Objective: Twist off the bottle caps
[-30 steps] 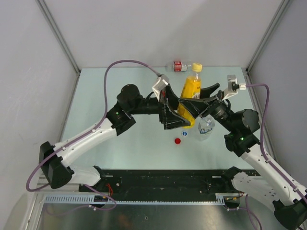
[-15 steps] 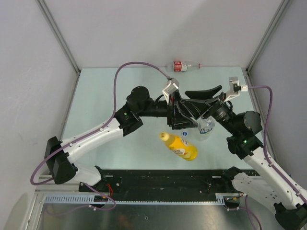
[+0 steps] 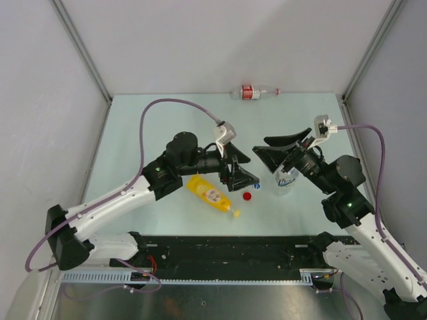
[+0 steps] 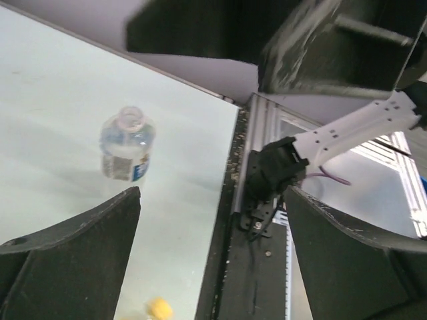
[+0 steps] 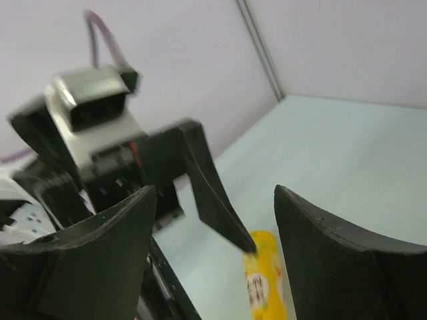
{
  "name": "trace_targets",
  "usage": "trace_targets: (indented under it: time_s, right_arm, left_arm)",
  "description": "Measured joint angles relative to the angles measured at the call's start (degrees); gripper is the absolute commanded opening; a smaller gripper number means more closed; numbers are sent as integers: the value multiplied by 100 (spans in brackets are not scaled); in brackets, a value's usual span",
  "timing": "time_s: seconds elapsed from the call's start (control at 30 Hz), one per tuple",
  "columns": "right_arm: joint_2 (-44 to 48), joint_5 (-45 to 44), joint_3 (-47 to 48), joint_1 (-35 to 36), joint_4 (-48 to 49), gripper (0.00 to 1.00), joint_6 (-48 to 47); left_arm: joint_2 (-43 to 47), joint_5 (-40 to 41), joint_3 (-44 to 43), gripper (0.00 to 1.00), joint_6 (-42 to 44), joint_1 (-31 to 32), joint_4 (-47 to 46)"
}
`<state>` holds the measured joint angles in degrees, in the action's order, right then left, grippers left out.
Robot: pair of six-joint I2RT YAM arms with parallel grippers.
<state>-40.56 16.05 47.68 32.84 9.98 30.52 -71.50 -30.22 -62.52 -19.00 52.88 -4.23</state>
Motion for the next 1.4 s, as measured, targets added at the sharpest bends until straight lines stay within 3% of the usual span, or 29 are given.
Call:
trace_targets:
  time_s: [0.33,0.6,0.87,1.03,1.4]
  right_arm:
    - [-9,-39,0,-20,-1700,98,-750]
    - [-623,28,-2,48,-2074,99,-966]
    - [-656,-39,-2,57,-2216,99,-986]
    - [-592,-83,-2,15,-2247,99,-986]
    - [-590,-164,-2,-85,-2367,99,-986]
  left_arm:
    - [785,914,87,99,640,-846,1001]
    - [575,1635,-686,99,1373,-1204,1941]
    - [-592,2881,-935,99,1934,-1215,3058]
    - [-1355,3569,-935,99,1853,-1220,3923]
    - [-1250,4507,-37,99,988,-1340,4345]
